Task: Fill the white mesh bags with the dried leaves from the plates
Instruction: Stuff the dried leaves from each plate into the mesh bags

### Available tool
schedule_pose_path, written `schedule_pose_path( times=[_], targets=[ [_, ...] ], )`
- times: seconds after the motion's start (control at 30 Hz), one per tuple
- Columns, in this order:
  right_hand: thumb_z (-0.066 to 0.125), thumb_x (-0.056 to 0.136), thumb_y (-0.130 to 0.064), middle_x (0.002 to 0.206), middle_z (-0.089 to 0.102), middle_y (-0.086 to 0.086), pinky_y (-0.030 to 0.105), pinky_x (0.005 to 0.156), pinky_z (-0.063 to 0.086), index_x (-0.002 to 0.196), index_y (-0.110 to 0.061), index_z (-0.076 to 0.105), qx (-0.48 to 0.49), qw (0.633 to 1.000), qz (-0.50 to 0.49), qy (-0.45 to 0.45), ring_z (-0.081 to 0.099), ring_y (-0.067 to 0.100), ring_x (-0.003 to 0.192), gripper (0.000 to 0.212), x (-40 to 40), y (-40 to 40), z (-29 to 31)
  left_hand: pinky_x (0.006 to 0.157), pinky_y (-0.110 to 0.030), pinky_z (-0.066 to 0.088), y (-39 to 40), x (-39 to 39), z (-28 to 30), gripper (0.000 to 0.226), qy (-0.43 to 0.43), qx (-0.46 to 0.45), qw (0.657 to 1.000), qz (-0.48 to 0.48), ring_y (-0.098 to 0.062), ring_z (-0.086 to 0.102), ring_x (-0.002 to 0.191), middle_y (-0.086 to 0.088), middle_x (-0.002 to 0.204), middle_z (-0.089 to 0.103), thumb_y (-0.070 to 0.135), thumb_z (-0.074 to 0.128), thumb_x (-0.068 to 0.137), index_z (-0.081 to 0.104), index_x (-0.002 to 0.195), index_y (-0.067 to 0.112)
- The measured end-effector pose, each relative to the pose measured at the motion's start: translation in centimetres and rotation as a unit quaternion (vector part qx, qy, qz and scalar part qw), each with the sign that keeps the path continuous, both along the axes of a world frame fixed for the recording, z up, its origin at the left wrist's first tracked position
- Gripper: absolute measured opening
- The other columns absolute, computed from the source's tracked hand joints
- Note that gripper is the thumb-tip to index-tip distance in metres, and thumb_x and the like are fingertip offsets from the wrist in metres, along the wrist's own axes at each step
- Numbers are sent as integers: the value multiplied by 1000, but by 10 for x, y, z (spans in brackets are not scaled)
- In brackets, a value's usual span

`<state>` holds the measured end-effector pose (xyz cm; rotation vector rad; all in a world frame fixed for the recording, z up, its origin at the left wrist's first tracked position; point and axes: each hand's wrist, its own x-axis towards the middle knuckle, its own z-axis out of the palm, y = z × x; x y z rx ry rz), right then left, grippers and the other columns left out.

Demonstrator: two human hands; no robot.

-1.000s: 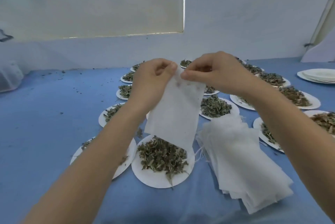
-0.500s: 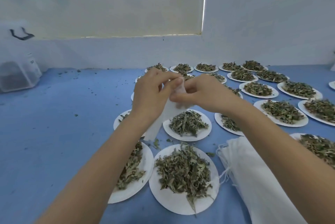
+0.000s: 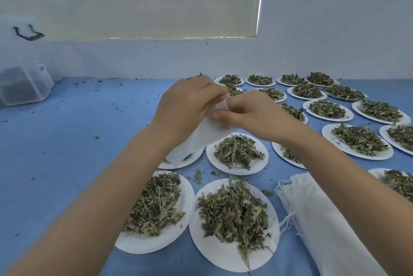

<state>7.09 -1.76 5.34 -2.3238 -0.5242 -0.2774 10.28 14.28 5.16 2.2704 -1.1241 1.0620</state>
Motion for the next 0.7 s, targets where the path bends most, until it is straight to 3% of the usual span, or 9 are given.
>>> schedule_pose_path(
  times=[0.07,0.13,0.2,0.33,0.43,0.53,0.57,0.63,0.7],
  targets=[
    [58,92,-25,77,58,25,28,64,37,89,-4,67,6,998,21,57,49,19,65,23,1,1,1,61,-27,38,5,6,0,17,-69,28,997,13,-27,59,66,-8,79,66,13,57,86,73,88,9],
    [54,94,-25,97,65,23,42,83,49,101,-2,64,25,992,36,117,61,31,85,26,4,0,-1,55,-28,36,9,13,-3,10,-153,46,986,37,-25,55,60,-7,72,64,4,68,79,74,80,12],
    [48,97,-28,110,64,20,52,96,45,107,-7,64,50,986,36,152,61,31,101,28,6,2,-4,55,-29,33,11,16,-8,13,-186,48,979,64,-24,54,59,-5,70,63,0,70,76,73,76,13],
    [45,99,-24,118,52,37,64,97,37,109,8,61,171,966,10,195,47,51,114,37,11,10,-10,61,-33,43,2,5,-22,12,-71,11,991,111,-28,59,74,-9,82,65,0,67,75,71,84,7],
    [37,101,-15,90,64,32,46,77,55,100,17,58,341,904,62,249,65,37,86,39,11,15,-12,94,-32,34,-1,-9,-30,43,143,12,987,65,-25,47,109,-9,117,57,18,43,83,54,123,6],
    [34,98,-9,90,59,24,36,66,57,113,15,52,458,817,145,319,66,27,72,33,8,20,-15,109,-29,9,7,-17,-36,81,172,90,980,47,-16,28,124,-5,135,39,39,46,68,29,140,7],
    [35,96,-8,92,59,21,37,69,58,113,10,52,476,795,166,339,66,26,75,31,6,21,-15,110,-31,8,9,-17,-37,88,152,117,979,65,-19,30,125,-7,135,38,40,53,65,28,141,5],
    [41,91,-12,92,61,16,36,75,57,110,3,54,471,780,200,361,65,24,79,28,2,24,-16,102,-36,26,13,-16,-39,78,101,132,981,95,-31,46,111,-15,120,50,26,65,64,41,131,-3],
    [48,84,-18,87,62,11,31,76,55,102,-2,58,448,784,228,365,64,20,76,25,-2,27,-16,76,-38,43,14,-19,-41,52,40,102,986,124,-36,57,84,-20,97,59,6,67,62,56,111,-7]
  ],
)
